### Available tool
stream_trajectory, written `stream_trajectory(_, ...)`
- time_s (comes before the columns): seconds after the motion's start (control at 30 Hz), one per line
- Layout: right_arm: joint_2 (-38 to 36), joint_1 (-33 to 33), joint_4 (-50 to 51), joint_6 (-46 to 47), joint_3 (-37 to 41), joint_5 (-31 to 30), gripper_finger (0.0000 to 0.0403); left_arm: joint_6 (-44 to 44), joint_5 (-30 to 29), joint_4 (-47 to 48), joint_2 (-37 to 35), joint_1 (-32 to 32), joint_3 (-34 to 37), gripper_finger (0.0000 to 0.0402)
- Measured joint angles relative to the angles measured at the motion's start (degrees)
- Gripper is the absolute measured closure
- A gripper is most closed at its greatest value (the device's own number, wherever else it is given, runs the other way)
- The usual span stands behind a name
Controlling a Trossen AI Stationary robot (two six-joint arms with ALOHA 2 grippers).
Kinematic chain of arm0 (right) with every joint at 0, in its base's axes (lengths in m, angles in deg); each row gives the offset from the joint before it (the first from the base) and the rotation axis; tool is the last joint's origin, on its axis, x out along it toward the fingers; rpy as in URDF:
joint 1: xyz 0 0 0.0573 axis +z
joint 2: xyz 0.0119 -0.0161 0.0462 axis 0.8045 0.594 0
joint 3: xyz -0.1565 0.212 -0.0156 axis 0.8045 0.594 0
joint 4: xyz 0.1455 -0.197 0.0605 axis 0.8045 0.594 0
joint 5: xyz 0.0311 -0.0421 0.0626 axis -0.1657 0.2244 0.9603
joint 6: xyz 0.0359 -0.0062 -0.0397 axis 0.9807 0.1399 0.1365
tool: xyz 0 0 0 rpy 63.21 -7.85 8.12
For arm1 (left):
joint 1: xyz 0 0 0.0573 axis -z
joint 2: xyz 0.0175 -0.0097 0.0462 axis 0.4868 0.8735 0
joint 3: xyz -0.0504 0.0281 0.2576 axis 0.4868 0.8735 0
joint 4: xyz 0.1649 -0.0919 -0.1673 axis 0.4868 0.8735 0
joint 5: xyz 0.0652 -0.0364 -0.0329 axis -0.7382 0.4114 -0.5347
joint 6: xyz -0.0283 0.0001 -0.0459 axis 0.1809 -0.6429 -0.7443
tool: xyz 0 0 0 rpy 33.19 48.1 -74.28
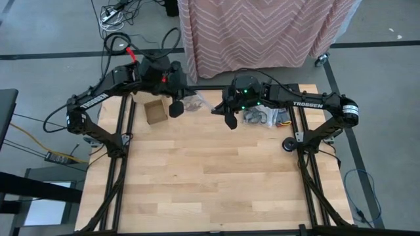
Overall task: Sort rubber bands
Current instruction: Close the transparent zip bag
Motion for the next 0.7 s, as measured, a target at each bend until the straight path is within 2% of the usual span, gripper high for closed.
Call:
stream_trajectory(0.13, 0.5, -2.2, 2.3, 5.0, 0.4, -1.4, 0.0396, -1.3, -1.1, 1.8, -0.2, -0.1, 1.9, 0.0356)
stream_trajectory(0.23, 0.0, -3.5, 3.3, 7.1, 0.9, 0.3, 0.0396, -1.8, -2.5, 3.0, 0.0, -0.1, 3.2, 0.0326)
stream_trajectory(0.4, -0.6, -4.3, 4.3, 11.1, 5.7, 0.6, 0.0396, -2.8, -2.9, 3.5, -0.1, 0.0, 3.3, 0.0286)
stream_trajectory(0.53, -3.6, -5.3, 1.3, 15.7, 11.8, 0.3, 0.0396, -3.0, -3.6, 3.7, 0.1, 0.0, 3.3, 0.0280)
stream_trajectory(0.7, -10.6, -7.8, 0.8, 22.8, 20.9, -3.6, 0.0396, -3.0, -3.4, 3.9, 0.1, 0.0, 3.3, 0.0280)
